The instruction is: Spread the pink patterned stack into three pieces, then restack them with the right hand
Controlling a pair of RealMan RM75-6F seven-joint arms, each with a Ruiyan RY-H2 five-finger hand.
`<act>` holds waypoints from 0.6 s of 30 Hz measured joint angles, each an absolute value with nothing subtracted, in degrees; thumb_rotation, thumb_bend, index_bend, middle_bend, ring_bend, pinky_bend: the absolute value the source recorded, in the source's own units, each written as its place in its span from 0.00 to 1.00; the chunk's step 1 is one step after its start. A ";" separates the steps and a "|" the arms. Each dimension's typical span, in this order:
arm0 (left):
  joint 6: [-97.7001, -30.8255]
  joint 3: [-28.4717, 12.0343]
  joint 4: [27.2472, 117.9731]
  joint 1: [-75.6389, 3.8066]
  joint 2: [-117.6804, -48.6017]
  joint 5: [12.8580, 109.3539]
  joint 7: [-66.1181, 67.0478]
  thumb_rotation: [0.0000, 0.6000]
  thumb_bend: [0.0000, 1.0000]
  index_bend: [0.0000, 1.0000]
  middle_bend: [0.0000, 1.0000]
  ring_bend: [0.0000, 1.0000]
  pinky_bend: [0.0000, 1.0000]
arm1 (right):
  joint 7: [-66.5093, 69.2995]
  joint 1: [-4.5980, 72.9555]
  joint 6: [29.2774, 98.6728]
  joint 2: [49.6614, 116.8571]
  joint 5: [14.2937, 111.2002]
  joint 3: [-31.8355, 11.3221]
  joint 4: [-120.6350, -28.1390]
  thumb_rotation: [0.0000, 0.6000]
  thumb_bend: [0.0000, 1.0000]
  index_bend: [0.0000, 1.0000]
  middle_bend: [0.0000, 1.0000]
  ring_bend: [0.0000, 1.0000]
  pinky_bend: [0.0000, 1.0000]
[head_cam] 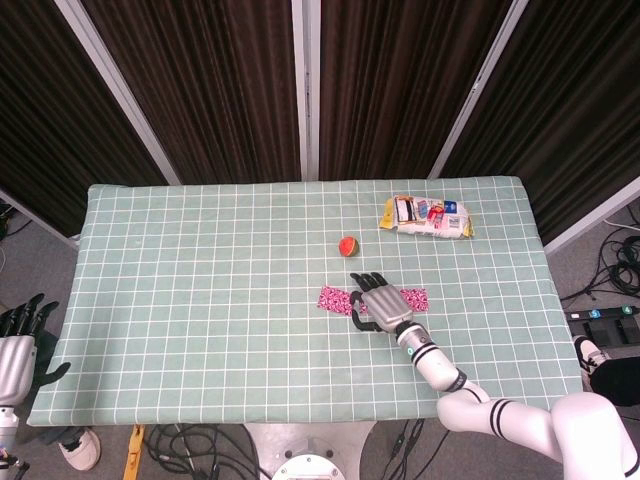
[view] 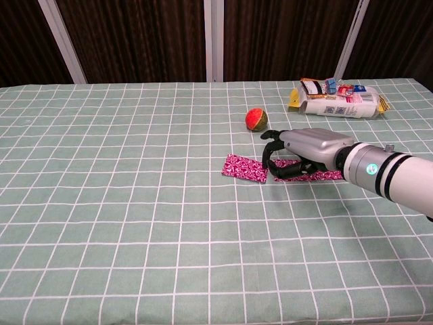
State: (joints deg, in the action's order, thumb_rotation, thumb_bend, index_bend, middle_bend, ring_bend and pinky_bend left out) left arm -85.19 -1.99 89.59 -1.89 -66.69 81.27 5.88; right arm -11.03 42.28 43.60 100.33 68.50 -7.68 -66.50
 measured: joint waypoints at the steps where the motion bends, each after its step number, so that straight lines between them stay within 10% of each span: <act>1: -85.14 -2.01 89.58 -1.92 -66.69 81.29 5.86 1.00 0.03 0.20 0.17 0.13 0.15 | -11.05 42.03 44.05 99.54 68.58 -7.67 -67.07 0.34 0.51 0.34 0.00 0.00 0.00; 8: -85.48 -1.98 89.66 -1.95 -66.80 81.97 5.77 1.00 0.03 0.20 0.17 0.13 0.15 | -11.86 40.14 45.32 93.71 67.46 -7.25 -68.96 0.69 0.19 0.33 0.01 0.00 0.00; 18: -85.87 -1.87 90.75 -1.87 -66.53 82.56 6.47 1.00 0.03 0.20 0.17 0.13 0.15 | -12.38 38.50 44.23 92.22 65.04 -5.94 -65.83 0.84 0.14 0.32 0.01 0.00 0.00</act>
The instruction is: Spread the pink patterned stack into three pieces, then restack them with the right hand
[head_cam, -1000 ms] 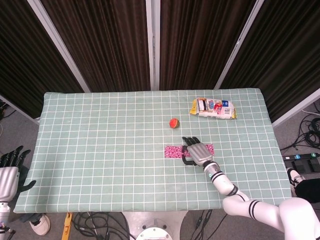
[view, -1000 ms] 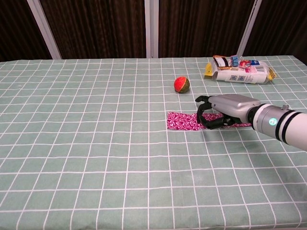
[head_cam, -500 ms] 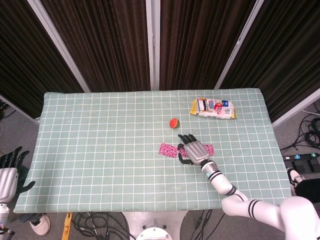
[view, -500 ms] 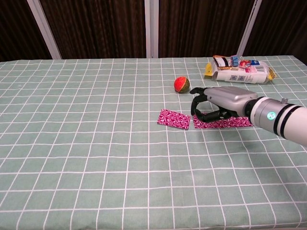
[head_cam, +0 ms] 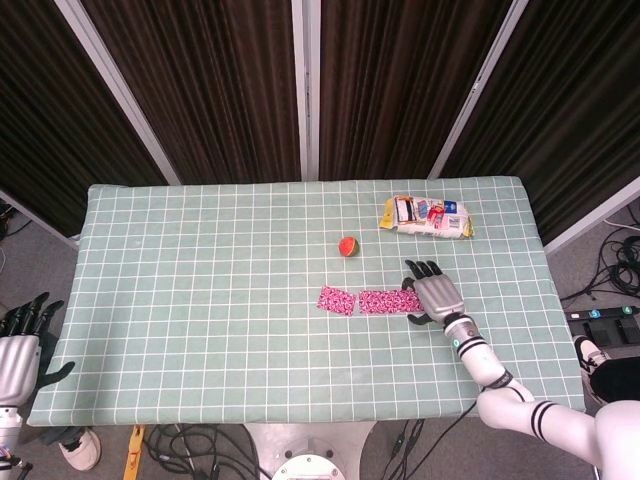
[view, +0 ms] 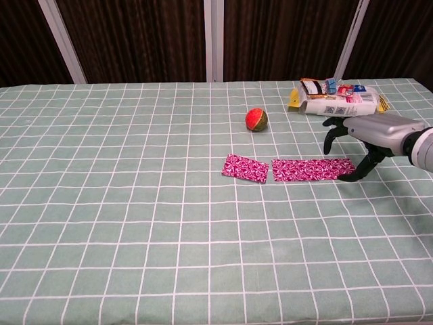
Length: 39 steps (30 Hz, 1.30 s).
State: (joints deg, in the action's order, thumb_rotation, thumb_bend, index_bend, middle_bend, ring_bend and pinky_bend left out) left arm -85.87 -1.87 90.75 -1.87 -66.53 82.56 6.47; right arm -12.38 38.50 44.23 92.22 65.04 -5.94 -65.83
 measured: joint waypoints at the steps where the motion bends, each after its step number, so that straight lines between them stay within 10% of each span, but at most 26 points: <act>1: -85.84 -1.86 90.83 -1.85 -66.47 82.52 6.49 1.00 0.03 0.20 0.17 0.13 0.15 | -12.20 38.51 44.13 92.52 65.05 -5.93 -65.18 0.84 0.14 0.32 0.01 0.00 0.00; 39: -85.10 -1.92 91.55 -1.95 -66.14 81.95 7.00 1.00 0.03 0.20 0.17 0.13 0.15 | -10.49 39.54 41.51 97.50 66.13 -6.64 -56.38 0.85 0.14 0.32 0.01 0.00 0.00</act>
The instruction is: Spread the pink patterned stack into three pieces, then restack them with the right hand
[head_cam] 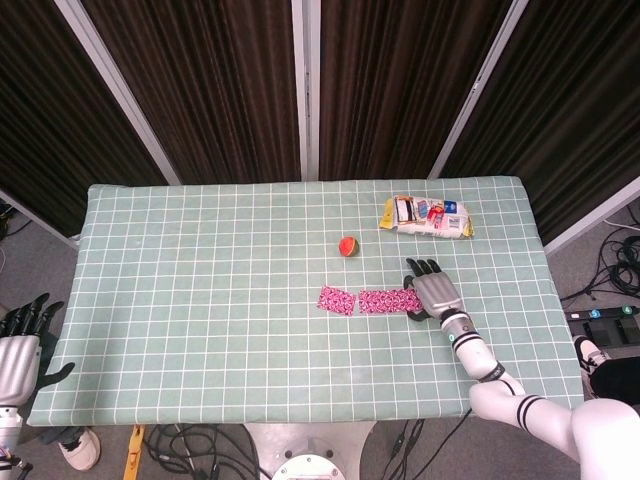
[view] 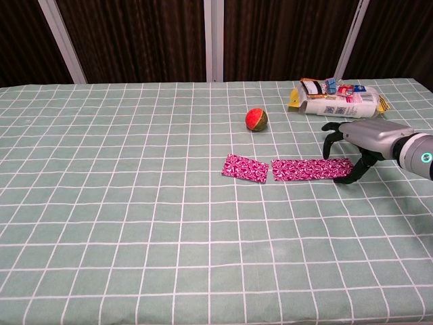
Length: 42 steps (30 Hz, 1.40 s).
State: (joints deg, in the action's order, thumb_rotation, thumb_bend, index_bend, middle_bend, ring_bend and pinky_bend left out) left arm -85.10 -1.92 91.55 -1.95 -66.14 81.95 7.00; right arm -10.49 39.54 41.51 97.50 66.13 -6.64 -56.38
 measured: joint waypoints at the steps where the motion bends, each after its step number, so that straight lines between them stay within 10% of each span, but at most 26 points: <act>1: -85.09 -1.91 91.53 -1.94 -66.13 81.95 6.98 1.00 0.03 0.20 0.17 0.13 0.15 | -10.52 39.55 41.51 97.55 66.17 -6.65 -56.33 0.85 0.14 0.32 0.01 0.00 0.00; 42: -85.73 -1.95 91.66 -1.83 -66.13 82.81 6.65 1.00 0.03 0.20 0.17 0.13 0.15 | -13.16 37.74 44.54 91.52 64.54 -8.17 -61.11 0.94 0.14 0.40 0.04 0.00 0.00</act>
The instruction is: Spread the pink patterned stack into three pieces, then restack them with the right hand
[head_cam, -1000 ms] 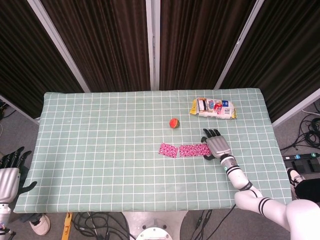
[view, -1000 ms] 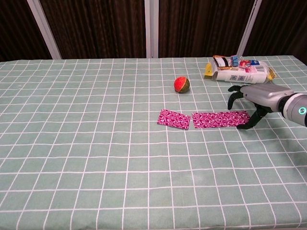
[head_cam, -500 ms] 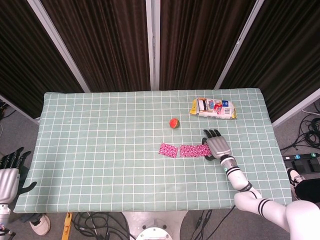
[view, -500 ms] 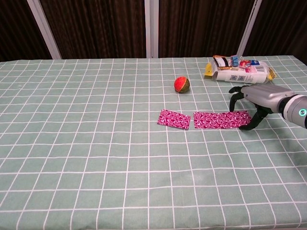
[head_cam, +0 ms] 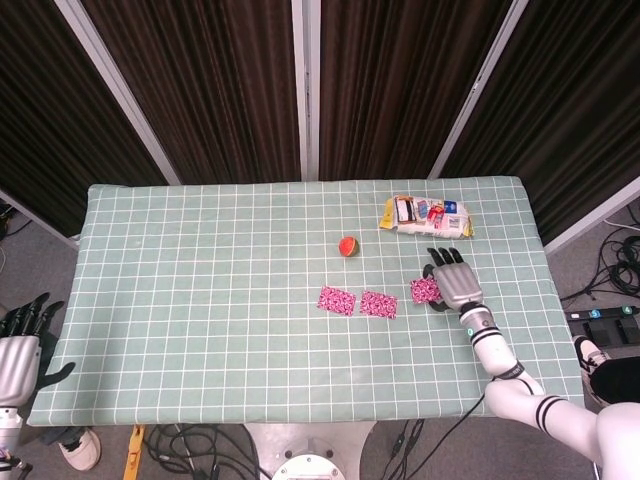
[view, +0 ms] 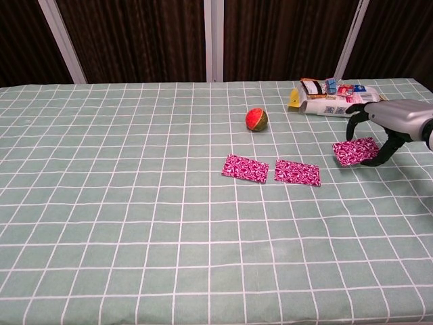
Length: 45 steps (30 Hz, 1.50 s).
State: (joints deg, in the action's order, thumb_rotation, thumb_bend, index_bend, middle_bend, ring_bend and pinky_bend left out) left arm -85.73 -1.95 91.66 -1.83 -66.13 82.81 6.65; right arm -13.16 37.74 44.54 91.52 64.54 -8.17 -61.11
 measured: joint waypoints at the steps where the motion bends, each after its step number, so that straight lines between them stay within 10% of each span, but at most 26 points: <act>1: -85.78 -1.98 91.74 -1.86 -66.09 82.88 6.73 1.00 0.03 0.20 0.17 0.13 0.15 | -13.17 37.67 44.68 90.95 64.32 -8.39 -62.41 0.94 0.14 0.40 0.04 0.00 0.00; 19: -86.41 -1.56 91.16 -1.27 -66.07 83.38 5.39 1.00 0.03 0.20 0.17 0.13 0.15 | -21.65 43.96 43.99 91.38 46.22 -12.22 -80.48 0.92 0.14 0.40 0.05 0.00 0.00; 45: -85.33 -1.34 88.39 -1.28 -67.02 83.12 2.57 1.00 0.03 0.20 0.17 0.13 0.15 | -38.48 56.08 54.84 107.31 23.03 -15.54 -74.91 0.85 0.14 0.40 0.06 0.00 0.00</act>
State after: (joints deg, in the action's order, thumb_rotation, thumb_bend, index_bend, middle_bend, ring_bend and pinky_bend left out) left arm -85.33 -1.34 88.39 -1.28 -67.02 83.12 2.57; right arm -38.48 56.08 54.84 107.31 23.03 -15.54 -74.91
